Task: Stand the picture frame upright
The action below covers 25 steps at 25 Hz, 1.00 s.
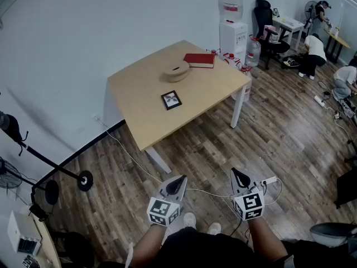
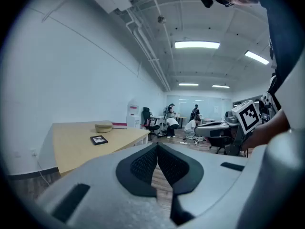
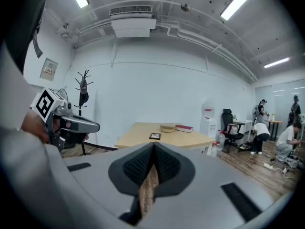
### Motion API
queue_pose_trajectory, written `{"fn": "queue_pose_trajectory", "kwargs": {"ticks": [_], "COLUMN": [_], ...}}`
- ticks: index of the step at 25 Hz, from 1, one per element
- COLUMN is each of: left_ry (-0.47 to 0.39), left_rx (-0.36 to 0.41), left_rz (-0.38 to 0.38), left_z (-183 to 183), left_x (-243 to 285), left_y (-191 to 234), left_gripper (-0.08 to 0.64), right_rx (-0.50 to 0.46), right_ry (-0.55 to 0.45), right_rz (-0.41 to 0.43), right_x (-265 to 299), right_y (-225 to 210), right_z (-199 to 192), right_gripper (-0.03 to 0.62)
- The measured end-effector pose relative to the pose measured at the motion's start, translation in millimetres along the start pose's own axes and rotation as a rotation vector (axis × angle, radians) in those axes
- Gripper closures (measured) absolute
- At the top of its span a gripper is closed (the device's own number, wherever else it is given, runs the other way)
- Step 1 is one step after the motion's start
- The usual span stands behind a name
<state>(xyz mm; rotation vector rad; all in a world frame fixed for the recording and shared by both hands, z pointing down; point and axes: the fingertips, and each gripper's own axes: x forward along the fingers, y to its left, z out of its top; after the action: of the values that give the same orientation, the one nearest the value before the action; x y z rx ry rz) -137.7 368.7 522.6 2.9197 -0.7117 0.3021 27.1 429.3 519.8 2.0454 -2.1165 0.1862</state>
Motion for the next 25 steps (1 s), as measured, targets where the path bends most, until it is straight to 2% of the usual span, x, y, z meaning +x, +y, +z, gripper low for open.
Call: {"fn": "queue_pose_trajectory", "kwargs": {"ticks": [11, 16, 20, 25], "left_ry": [-0.019, -0.023, -0.027, -0.039], "left_rx": [0.000, 0.005, 0.010, 0.019], "left_rz": [-0.032, -0.043, -0.054, -0.092], "left_z": [12.1, 14.7, 15.8, 23.5], "left_x": [3.2, 7.1, 10.7, 6.7], "left_y": [29.1, 57.4, 78.7, 95.4], "left_gripper": [0.565, 0.565, 0.565, 0.565], "right_rx": [-0.009, 0.116, 0.160, 0.209], "right_ry": [-0.045, -0.089, -0.102, -0.115], "right_rz": [-0.035, -0.059, -0.067, -0.038], "right_x": [19.0, 41.7, 55.4, 68.2], "right_y": [16.0, 13.7, 15.4, 33.1], "right_z": [28.7, 37.4, 45.1, 70.0], "right_gripper": [0.584, 0.583, 0.583, 0.583]}}
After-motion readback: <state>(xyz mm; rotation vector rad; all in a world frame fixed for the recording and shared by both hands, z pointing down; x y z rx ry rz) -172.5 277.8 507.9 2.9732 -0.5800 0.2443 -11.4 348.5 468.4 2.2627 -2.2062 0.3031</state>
